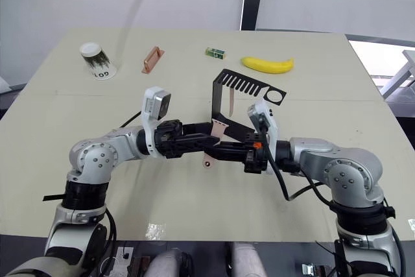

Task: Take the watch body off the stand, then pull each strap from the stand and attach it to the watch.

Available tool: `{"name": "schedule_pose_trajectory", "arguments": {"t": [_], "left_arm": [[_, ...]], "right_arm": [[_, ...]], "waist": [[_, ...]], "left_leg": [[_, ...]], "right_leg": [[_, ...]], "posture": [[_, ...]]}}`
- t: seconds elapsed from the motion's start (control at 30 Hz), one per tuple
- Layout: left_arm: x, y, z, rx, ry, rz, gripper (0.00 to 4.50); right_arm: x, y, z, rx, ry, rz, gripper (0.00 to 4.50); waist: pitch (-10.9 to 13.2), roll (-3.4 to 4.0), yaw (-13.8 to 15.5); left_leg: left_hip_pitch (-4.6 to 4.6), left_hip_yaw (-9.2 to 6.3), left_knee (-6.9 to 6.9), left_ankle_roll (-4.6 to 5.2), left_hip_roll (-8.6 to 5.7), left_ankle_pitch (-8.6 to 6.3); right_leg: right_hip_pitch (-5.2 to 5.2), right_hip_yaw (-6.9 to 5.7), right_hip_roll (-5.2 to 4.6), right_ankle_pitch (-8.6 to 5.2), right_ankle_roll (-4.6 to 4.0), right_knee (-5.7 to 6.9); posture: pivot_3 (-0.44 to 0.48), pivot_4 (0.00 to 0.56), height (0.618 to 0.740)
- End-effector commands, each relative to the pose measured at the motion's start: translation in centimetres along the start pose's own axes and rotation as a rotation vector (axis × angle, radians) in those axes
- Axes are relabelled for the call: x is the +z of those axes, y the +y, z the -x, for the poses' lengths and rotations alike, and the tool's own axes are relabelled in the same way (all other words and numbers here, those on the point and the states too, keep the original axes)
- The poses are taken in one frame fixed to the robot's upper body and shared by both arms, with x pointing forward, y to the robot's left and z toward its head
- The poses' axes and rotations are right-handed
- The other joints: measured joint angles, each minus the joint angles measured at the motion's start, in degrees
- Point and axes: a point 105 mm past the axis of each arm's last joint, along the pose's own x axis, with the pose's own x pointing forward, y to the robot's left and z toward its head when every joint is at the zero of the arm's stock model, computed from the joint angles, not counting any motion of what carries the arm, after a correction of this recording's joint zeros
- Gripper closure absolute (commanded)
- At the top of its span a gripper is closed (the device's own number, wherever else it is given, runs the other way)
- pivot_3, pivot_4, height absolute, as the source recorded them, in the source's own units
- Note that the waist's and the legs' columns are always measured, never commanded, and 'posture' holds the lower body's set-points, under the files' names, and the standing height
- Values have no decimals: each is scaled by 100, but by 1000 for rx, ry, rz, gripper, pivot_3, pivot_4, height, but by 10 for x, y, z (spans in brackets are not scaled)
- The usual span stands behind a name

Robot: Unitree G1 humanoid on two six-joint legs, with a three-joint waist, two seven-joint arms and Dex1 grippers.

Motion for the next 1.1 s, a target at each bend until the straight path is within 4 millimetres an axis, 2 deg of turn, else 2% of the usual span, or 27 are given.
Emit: {"name": "schedule_pose_trajectory", "arguments": {"t": [0.03,0.1,1.1], "left_arm": [[9,-4,-4,-24,-24,-42,1892],[8,-3,-4,-18,-16,-39,2599],[12,-4,-3,-28,-40,-34,2599]], "right_arm": [[6,5,-1,15,-7,26,4500],[6,5,-1,15,-6,26,4500],[3,3,2,4,1,5,4500]], "waist": [[0,0,0],[0,0,-3],[0,0,-2]], "left_leg": [[0,0,0,0,0,0],[0,0,0,0,0,0],[-1,0,-2,0,0,0]], "right_leg": [[0,0,0,0,0,0],[0,0,0,0,0,0],[0,0,0,0,0,-3]], "posture": [[0,150,740],[0,150,740],[0,150,740]]}}
